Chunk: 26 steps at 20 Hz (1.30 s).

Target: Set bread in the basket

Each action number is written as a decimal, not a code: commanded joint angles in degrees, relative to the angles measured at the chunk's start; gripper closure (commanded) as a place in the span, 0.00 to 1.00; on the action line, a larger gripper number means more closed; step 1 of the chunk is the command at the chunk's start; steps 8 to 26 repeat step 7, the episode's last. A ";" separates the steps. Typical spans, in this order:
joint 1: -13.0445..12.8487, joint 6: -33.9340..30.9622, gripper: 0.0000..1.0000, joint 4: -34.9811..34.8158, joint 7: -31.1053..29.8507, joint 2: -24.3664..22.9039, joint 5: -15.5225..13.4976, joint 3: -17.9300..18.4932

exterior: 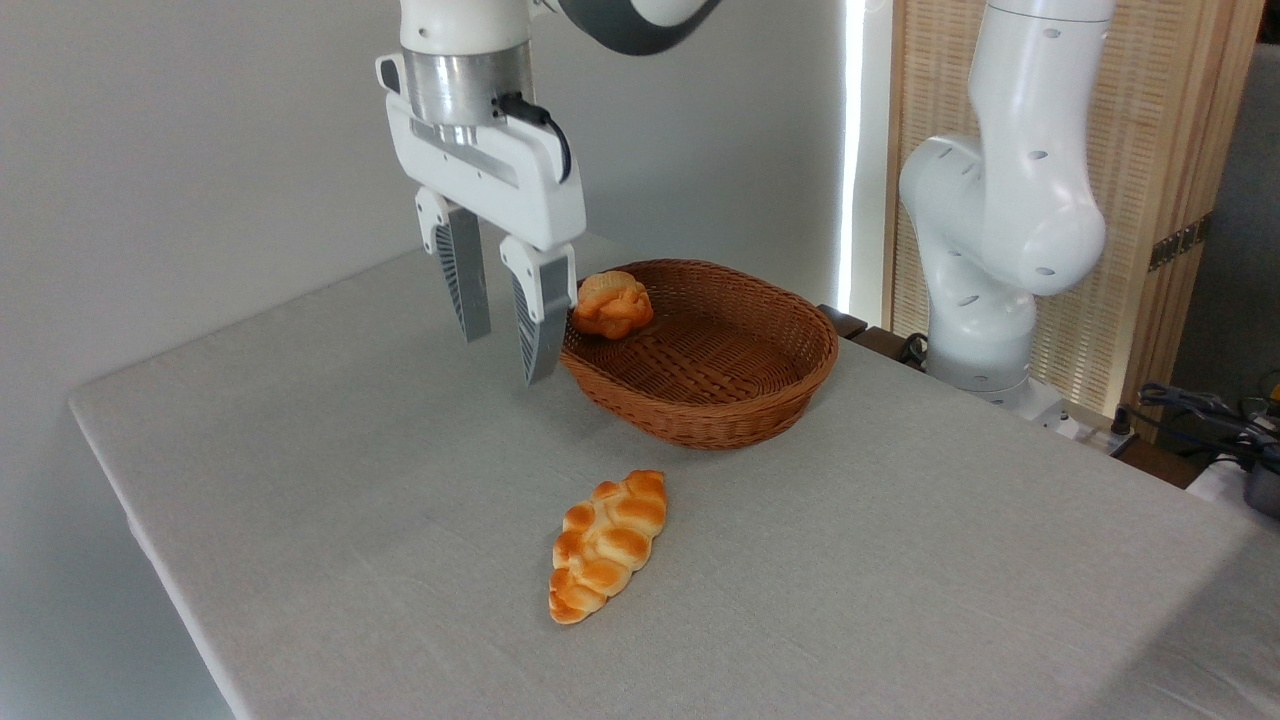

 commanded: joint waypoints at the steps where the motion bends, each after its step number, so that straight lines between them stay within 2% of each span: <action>1: 4.38 1.44 0.00 0.12 5.99 1.28 0.17 0.01; 5: 6.06 1.35 0.00 0.12 6.70 1.46 -0.09 0.10; 26: 6.06 1.26 0.00 0.12 6.97 1.46 -0.18 0.10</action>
